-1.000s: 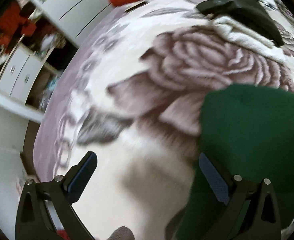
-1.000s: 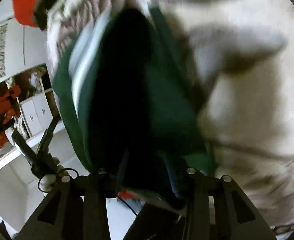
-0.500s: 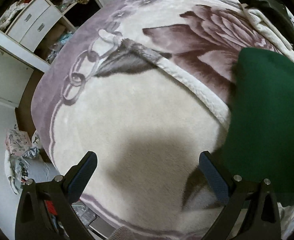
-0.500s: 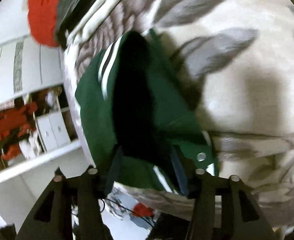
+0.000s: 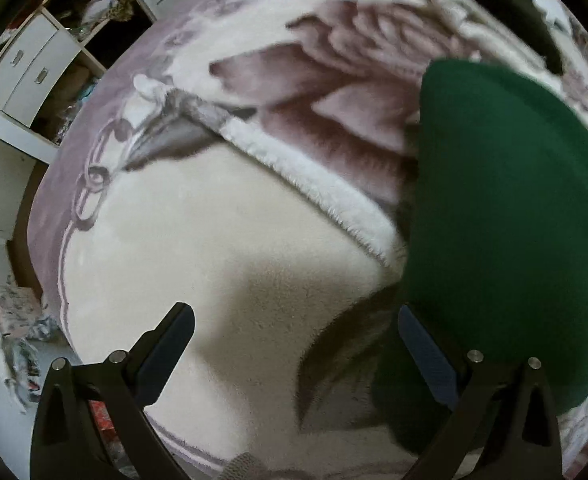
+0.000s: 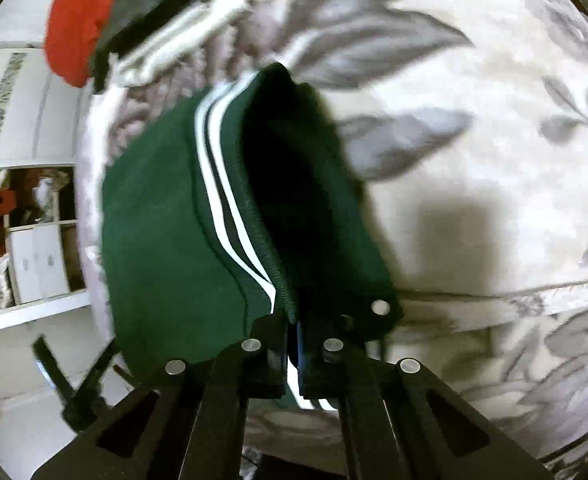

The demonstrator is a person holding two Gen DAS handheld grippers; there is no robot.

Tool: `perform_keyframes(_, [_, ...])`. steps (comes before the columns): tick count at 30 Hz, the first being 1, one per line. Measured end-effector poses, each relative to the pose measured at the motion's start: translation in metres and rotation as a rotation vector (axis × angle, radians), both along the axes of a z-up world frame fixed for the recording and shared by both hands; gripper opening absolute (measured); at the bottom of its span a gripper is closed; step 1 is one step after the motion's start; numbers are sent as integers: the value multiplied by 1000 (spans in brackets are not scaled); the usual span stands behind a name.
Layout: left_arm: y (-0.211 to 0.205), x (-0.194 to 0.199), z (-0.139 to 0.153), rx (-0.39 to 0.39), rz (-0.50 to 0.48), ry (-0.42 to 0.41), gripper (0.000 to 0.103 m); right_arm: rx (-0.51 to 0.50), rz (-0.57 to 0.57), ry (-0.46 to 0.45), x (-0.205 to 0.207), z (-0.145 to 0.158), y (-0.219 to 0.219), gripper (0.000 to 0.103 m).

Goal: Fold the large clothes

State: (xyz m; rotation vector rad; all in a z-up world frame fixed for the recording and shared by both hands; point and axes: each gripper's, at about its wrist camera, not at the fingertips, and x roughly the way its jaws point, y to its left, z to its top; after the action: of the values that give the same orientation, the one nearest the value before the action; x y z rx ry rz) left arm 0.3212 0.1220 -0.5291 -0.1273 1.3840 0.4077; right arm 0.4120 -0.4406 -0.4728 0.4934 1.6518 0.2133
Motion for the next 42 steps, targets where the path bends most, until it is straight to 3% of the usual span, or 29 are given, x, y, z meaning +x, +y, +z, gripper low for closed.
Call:
perform_keyframes(2, [7, 0, 4, -23, -4, -28, 103, 25, 54, 52, 2, -25, 13, 3])
perform_keyframes(5, [24, -2, 19, -144, -15, -123, 103, 46, 146, 53, 13, -16, 24, 6])
perform_keyframes(6, [27, 0, 21, -202, -24, -145, 103, 68, 161, 44, 15, -12, 23, 13])
perform_keyframes(7, [31, 3, 20, -267, -34, -162, 103, 91, 158, 19, 17, -7, 19, 23])
perform_keyframes(8, [34, 7, 18, -346, -44, -174, 103, 107, 149, 0, 23, -8, 18, 57])
perform_keyframes(9, [37, 14, 13, -445, -57, -185, 103, 129, 141, -7, 25, -9, 15, 79])
perform_keyframes(11, [38, 27, -1, -604, -77, -202, 103, 167, 127, 13, 37, -23, 13, 79])
perform_keyframes(14, [30, 48, -33, -807, -94, -156, 103, 213, 115, 47, 44, -42, 8, 80])
perform_keyframes(17, [17, 64, -63, -952, -109, -100, 103, 285, 125, 72, 54, -64, 11, 85])
perform_keyframes(22, [6, 79, -73, -998, -152, -78, 103, 356, 155, 103, 71, -98, 24, 95])
perform_keyframes(26, [5, 83, -69, -1006, -163, -103, 102, 524, 137, 220, 74, -137, 41, 103])
perform_keyframes(28, [1, 82, -61, -985, -190, -140, 83, 562, 167, 236, 77, -148, 59, 103])
perform_keyframes(32, [-1, 86, -52, -961, -213, -163, 68, 599, 107, 181, 79, -147, 70, 103])
perform_keyframes(36, [-4, 89, -41, -956, -227, -189, 57, 582, 27, 109, 68, -133, 74, 74])
perform_keyframes(42, [-21, 112, -3, -931, -310, -211, 56, 614, -2, 28, 71, -93, 84, 63])
